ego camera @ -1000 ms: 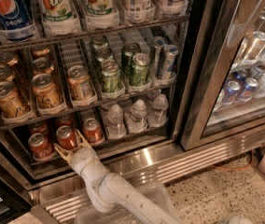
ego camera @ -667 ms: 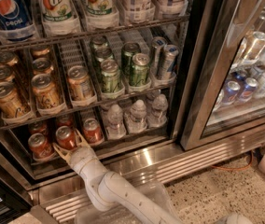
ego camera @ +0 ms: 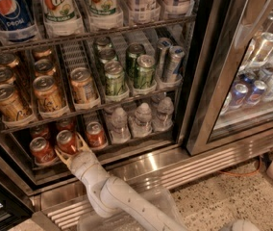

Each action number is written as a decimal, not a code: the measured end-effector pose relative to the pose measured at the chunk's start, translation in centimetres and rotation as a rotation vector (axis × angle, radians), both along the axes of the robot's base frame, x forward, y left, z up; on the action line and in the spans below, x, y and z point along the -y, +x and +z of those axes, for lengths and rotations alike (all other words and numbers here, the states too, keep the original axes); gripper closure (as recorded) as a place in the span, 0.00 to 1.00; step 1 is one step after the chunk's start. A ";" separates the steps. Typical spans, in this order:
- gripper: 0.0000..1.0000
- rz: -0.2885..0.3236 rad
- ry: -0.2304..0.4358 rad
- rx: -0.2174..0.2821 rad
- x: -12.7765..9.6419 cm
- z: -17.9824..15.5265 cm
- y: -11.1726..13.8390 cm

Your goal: Pick coke can from bottom shelf of fridge

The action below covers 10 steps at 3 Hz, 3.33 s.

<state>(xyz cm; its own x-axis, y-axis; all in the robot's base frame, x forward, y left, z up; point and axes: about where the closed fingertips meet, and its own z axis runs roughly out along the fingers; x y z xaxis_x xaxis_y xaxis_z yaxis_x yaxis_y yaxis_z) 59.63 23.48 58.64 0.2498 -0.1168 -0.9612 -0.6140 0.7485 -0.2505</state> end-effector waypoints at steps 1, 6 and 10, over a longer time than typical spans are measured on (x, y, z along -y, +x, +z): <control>0.83 0.007 0.017 0.029 0.3 1.0 0.7; 1.00 0.409 0.392 -0.064 2.0 7.4 -9.2; 1.00 0.359 0.238 -0.187 4.6 9.6 -16.8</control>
Offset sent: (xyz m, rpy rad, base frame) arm 0.0122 -0.0154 0.0648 0.0530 -0.1290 0.0533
